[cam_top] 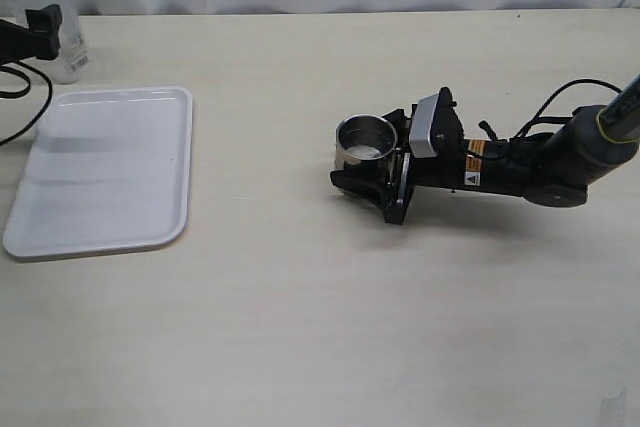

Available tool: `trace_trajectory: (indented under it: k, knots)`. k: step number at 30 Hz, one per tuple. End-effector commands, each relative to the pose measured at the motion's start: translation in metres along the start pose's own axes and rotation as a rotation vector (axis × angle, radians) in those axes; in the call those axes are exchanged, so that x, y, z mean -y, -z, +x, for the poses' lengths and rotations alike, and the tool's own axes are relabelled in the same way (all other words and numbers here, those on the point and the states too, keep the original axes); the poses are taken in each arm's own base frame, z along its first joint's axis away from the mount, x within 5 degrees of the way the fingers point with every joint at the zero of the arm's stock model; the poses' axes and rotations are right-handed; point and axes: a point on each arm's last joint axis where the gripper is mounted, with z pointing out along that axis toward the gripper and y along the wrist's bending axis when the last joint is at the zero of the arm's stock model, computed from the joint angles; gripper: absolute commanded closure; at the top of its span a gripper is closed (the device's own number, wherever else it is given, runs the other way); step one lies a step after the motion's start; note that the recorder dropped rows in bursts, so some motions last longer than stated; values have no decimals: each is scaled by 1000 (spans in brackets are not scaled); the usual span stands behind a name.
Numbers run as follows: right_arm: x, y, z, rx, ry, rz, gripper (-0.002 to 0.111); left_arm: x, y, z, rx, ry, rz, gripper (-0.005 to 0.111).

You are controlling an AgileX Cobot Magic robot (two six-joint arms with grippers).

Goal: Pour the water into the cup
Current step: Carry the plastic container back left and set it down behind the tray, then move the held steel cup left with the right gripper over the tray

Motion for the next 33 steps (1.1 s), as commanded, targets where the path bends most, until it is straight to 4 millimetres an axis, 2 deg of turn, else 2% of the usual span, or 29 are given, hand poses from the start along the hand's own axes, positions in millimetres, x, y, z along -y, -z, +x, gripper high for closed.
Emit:
trace_trajectory:
  k: [1, 5, 10, 14, 19, 29, 33]
  knots:
    - [1, 0, -6, 38, 2, 3, 104, 1, 33, -26, 50, -11, -13, 4]
    - [1, 0, -6, 39, 1, 6, 104, 2, 68, -47, -23, -23, -39, 4]
    - [5, 2, -18, 54, -5, 14, 104, 7, 90, -34, -90, -20, -38, 4]
    - [8, 1, -21, 62, -48, 14, 104, 9, 97, -22, -114, -13, -31, 4]
    - [11, -9, -30, 83, -61, 3, 104, 9, 97, -22, -107, -17, -31, 4]
    - [-3, -69, -78, 169, -61, -135, 104, 10, 97, -24, -85, -22, -27, 4]
    - [-13, -95, -90, 127, -42, -141, 104, 10, 96, -25, -83, -22, -27, 4]
